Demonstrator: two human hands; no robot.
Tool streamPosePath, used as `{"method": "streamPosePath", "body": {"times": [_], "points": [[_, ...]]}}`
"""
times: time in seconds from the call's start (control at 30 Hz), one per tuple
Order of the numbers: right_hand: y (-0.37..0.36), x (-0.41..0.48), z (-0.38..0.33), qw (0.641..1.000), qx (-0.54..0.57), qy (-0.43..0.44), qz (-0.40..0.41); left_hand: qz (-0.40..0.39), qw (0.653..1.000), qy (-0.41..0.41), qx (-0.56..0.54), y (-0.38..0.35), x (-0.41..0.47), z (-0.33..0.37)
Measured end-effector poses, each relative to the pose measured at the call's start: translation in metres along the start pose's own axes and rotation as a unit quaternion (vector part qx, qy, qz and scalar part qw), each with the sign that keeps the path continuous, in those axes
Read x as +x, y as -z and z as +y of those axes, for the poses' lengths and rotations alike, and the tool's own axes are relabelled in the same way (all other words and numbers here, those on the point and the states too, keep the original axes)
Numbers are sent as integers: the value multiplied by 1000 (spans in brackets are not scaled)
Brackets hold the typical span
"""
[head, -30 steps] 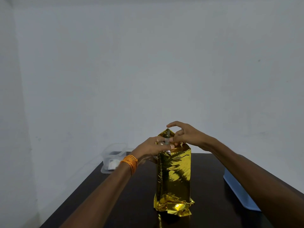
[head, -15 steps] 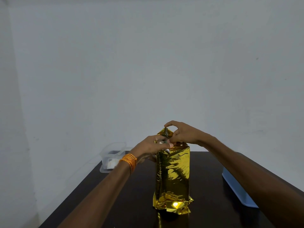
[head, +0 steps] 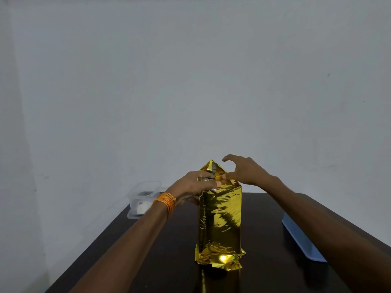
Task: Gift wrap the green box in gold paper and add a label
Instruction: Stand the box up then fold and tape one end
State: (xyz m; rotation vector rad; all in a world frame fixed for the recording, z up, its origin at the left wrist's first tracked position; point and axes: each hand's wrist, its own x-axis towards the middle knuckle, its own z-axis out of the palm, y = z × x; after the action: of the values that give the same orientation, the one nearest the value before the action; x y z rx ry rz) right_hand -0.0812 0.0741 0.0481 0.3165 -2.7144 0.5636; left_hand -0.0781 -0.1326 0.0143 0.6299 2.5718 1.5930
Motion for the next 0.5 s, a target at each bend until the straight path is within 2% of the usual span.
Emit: {"method": "streamPosePath", "body": {"times": [0.13, 0.3, 0.5], "points": [[-9, -8, 0, 988, 149, -25, -34, 4, 1000, -6, 10, 0, -1, 1], [-15, -9, 7, 951, 293, -95, -2, 2, 1000, 0, 11, 0, -5, 5], [-21, -14, 4, 924, 363, -117, -34, 5, 1000, 11, 10, 0, -4, 6]]}}
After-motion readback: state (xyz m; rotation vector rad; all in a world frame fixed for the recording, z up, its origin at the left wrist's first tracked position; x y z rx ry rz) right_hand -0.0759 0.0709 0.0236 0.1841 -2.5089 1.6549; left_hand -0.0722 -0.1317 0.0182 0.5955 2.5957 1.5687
